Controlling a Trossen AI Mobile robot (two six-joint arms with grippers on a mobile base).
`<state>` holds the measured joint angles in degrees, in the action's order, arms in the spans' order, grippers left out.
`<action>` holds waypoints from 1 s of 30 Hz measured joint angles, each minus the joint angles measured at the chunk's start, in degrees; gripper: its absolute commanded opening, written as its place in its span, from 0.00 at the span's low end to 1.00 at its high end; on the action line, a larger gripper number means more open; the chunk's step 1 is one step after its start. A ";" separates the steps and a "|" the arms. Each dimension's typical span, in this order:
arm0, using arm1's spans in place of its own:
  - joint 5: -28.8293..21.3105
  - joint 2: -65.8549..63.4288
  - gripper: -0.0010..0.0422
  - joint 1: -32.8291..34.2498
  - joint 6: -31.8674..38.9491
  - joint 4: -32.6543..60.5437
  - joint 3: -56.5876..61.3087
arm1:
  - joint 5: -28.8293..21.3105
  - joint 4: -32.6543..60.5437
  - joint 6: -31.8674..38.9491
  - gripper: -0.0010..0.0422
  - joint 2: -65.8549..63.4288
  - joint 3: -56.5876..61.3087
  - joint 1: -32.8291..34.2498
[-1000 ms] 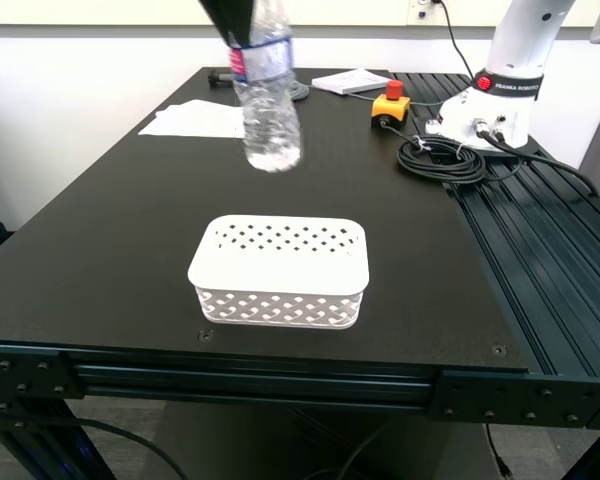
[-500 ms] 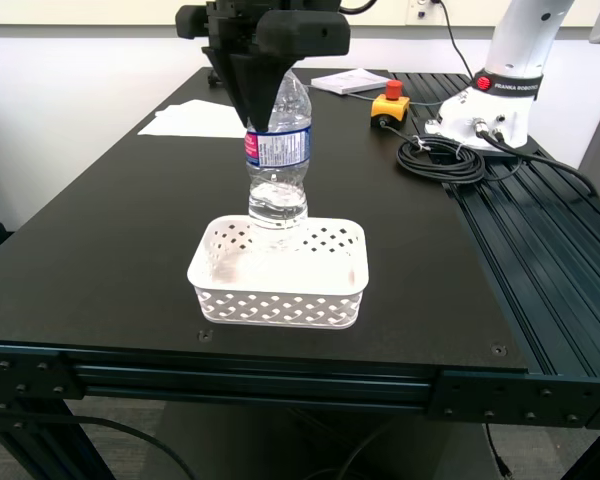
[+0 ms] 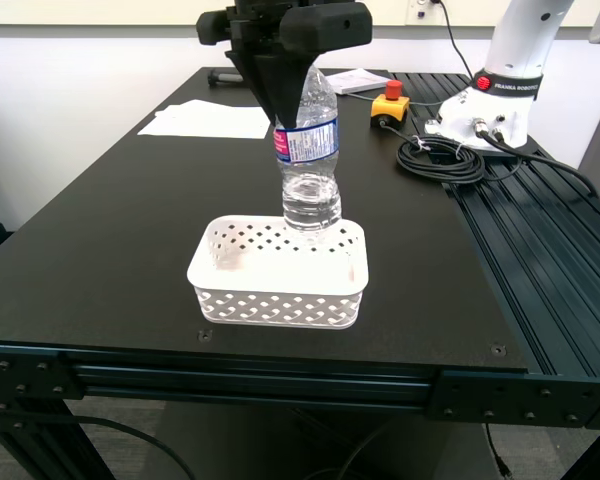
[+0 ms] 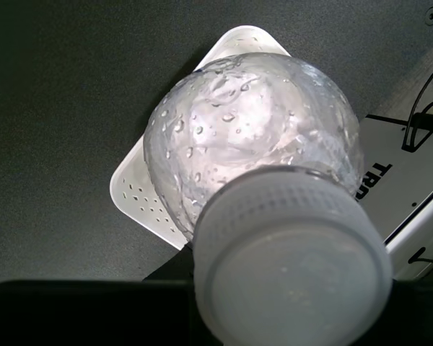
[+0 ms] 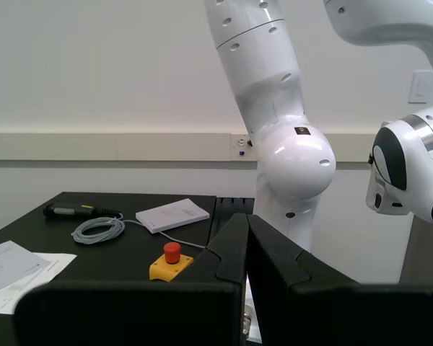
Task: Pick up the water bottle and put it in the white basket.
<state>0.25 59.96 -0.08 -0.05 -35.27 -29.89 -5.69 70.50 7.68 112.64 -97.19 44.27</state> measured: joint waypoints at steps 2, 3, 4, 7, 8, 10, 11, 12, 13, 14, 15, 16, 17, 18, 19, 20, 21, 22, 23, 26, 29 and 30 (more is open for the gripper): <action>0.00 0.00 0.02 0.07 0.00 0.00 0.00 | 0.11 0.07 0.02 0.27 0.00 0.00 -0.04; 0.00 0.00 0.02 0.07 0.00 0.00 0.00 | 0.22 0.17 0.02 0.30 0.00 0.00 -0.04; 0.02 0.00 0.02 0.07 0.00 0.00 0.00 | 0.22 0.66 0.02 0.33 0.00 0.00 -0.04; 0.00 0.00 0.02 0.07 0.00 0.00 0.00 | 0.22 2.27 0.20 0.35 -0.02 -0.37 -0.11; 0.00 0.00 0.02 0.04 0.00 0.00 0.00 | 0.24 3.10 0.46 0.35 -0.02 -0.90 -0.15; 0.00 0.00 0.02 0.00 0.00 0.00 0.00 | 0.28 4.26 1.05 0.35 -0.04 -3.15 -0.20; 0.00 0.00 0.02 0.07 0.00 0.00 0.00 | 0.55 4.55 1.27 0.35 -0.02 -5.18 -0.28; 0.00 0.00 0.02 0.04 0.00 0.00 0.00 | 0.72 4.70 1.44 0.35 -0.04 -7.21 -0.39; 0.00 0.00 0.02 0.07 0.00 0.00 0.00 | 0.96 4.57 1.53 0.35 -0.02 -10.45 -0.44; 0.02 0.00 0.02 0.00 0.00 0.00 0.00 | 1.36 4.81 1.51 0.35 -0.24 -12.90 -0.48; 0.00 0.00 0.02 0.04 0.00 0.00 0.00 | 1.97 4.55 1.57 0.35 0.02 -16.13 -0.50; 0.00 0.00 0.02 0.07 0.00 0.07 0.00 | 3.08 4.46 1.57 0.35 -0.07 -18.58 -0.52; 0.02 0.00 0.02 0.02 0.00 0.07 0.00 | 3.30 4.42 1.57 0.35 -0.09 -20.52 -0.55; 0.02 0.00 0.02 0.02 0.00 0.09 0.00 | 3.74 4.28 1.62 0.35 -0.07 -22.51 -0.61; 0.02 0.00 0.02 0.00 0.00 0.09 0.00 | 3.78 4.31 1.62 0.35 -0.11 -23.26 -0.66; 0.00 0.00 0.02 0.02 0.00 0.09 0.00 | 3.76 4.24 1.62 0.35 -0.04 -23.56 -0.70; 0.00 0.00 0.02 0.07 0.00 0.09 0.00 | 3.76 4.26 1.62 0.35 -0.04 -23.37 -0.72; 0.00 0.00 0.02 0.00 0.00 0.09 0.00 | 3.76 4.20 1.62 0.35 -0.04 -23.04 -0.76; 0.02 0.00 0.02 0.00 0.00 0.09 0.00 | 3.76 4.22 1.62 0.35 -0.04 -22.56 -0.76; 0.00 0.00 0.02 0.09 0.00 0.09 0.00 | 3.76 4.17 1.64 0.35 -0.04 -22.16 -0.81; 0.00 0.00 0.02 0.09 0.00 0.09 0.00 | 3.76 3.96 1.62 0.35 -0.04 -22.16 -0.81; 0.00 0.00 0.02 0.04 0.00 0.09 0.00 | 3.76 3.93 1.64 0.35 -0.04 -22.16 -0.81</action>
<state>0.25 59.96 -0.03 -0.05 -35.18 -29.89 -1.93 74.43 9.32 112.60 -119.35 43.46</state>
